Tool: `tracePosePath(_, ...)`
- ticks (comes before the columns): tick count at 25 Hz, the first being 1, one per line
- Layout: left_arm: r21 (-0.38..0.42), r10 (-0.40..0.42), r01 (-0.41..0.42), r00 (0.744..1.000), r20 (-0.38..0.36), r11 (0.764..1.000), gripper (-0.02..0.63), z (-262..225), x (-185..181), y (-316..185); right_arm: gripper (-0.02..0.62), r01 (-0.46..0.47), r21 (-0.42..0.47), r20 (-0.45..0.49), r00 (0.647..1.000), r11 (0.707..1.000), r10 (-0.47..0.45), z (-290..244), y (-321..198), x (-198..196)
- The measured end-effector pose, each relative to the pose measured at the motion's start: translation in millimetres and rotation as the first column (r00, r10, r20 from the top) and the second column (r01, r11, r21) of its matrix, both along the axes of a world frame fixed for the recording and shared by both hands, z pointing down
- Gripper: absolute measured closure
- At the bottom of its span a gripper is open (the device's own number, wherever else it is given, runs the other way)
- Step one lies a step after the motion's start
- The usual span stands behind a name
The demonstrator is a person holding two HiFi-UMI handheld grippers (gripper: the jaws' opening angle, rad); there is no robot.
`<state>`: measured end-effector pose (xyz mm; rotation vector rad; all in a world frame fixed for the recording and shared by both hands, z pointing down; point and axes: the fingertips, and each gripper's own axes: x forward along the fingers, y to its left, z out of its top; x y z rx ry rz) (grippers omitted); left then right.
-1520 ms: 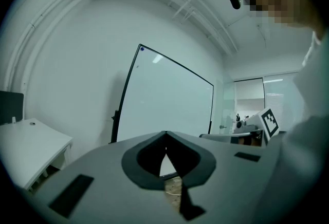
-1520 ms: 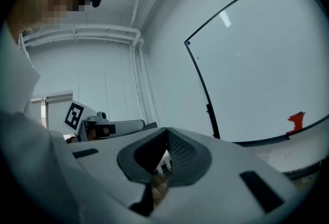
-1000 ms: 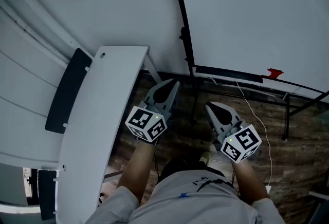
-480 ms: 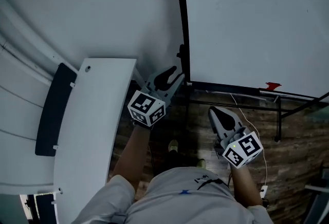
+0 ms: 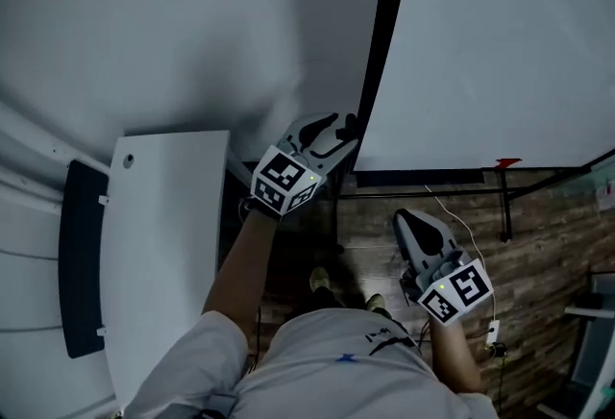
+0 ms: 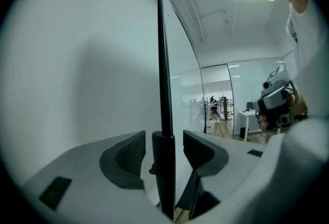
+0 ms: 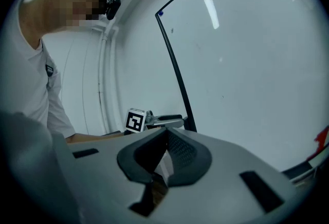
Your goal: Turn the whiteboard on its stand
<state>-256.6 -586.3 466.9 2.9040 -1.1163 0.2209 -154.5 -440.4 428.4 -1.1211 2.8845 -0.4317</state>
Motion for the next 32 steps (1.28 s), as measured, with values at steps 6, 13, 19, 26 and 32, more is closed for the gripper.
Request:
tracePosePath(6, -0.023, 0.105, -0.104, 0.994, 0.04, 0.994, 0.374, 23, 12, -28, 0.583, -0.051, -0.017, -0.026, 0.998, 0.999, 0.051, 5, -25, -10)
tracePosePath(13, -0.06, 0.205, -0.2, 0.974, 0.096, 0.978, 0.387, 45, 31, -27, 0.583, -0.104, -0.04, -0.051, 0.993, 0.994, 0.102, 13, -23, -6)
tracePosePath(19, -0.082, 0.171, -0.164, 0.981, 0.088, 0.983, 0.413, 44, 29, -28, 0.583, -0.133, -0.046, -0.044, 0.99, 0.99, 0.131, 14, -18, 8)
tracePosePath(26, -0.118, 0.137, -0.123, 0.983, 0.122, 0.985, 0.414, 47, 27, -17, 0.583, -0.137, -0.058, -0.031, 0.99, 0.989, 0.135, 20, -2, 15)
tracePosePath(32, -0.124, 0.114, -0.099, 0.986, 0.119, 0.987, 0.416, 42, 28, -6, 0.583, -0.137, -0.076, -0.013, 0.991, 0.988, 0.136, 23, 5, 21)
